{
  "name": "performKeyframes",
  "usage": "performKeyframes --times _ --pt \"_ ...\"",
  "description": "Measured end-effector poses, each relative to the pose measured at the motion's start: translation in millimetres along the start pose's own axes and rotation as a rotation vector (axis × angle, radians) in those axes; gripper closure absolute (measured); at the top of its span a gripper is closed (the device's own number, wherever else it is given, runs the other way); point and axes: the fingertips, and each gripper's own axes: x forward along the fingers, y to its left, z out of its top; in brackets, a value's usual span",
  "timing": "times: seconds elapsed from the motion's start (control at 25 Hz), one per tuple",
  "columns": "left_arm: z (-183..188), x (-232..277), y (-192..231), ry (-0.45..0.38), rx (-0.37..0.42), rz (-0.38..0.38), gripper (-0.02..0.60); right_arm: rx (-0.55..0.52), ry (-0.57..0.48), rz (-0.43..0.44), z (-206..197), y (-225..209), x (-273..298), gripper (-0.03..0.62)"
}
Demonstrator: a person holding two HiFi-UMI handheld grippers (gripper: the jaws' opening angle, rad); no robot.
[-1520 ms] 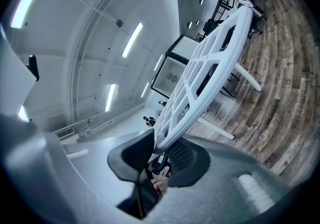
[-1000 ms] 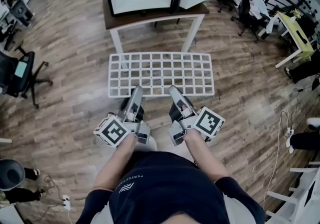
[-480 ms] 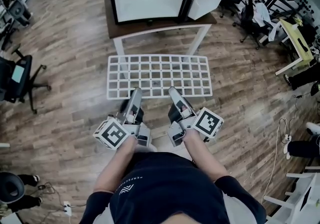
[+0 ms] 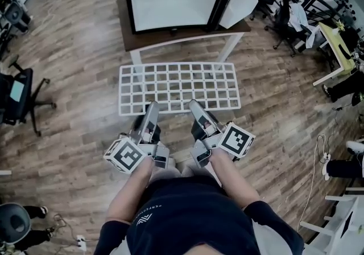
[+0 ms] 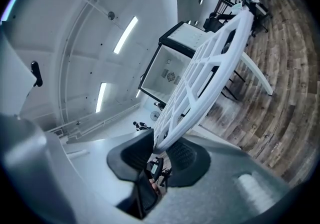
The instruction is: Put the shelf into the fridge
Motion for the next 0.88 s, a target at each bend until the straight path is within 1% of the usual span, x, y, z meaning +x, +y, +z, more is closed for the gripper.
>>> performKeyframes --times 0.08,0.28,0.44,0.56,0.64,0.76,0.88 --pt "1 7 3 0.004 0.008 0.007 0.466 -0.005 0.005 -0.003 5 -4 4 0.511" --pt "16 41 2 -0.016 0.047 -0.013 0.468 0.001 0.004 0.028 29 -14 27 0.511" --pt "24 73 9 -0.030 0.056 0.017 0.469 0.032 0.005 0.066 56 -23 50 0.513" --pt "30 100 13 -0.051 0.050 0.040 0.471 0.015 0.021 0.080 80 -30 68 0.510" --pt "37 121 13 -0.070 0.052 0.044 0.471 -0.003 0.033 0.104 99 -34 81 0.511" --pt "49 151 10 -0.101 0.065 0.056 0.470 0.014 0.053 0.150 126 -36 101 0.514" --pt "58 175 12 -0.130 0.042 0.074 0.471 0.021 0.085 0.186 147 -40 118 0.511"
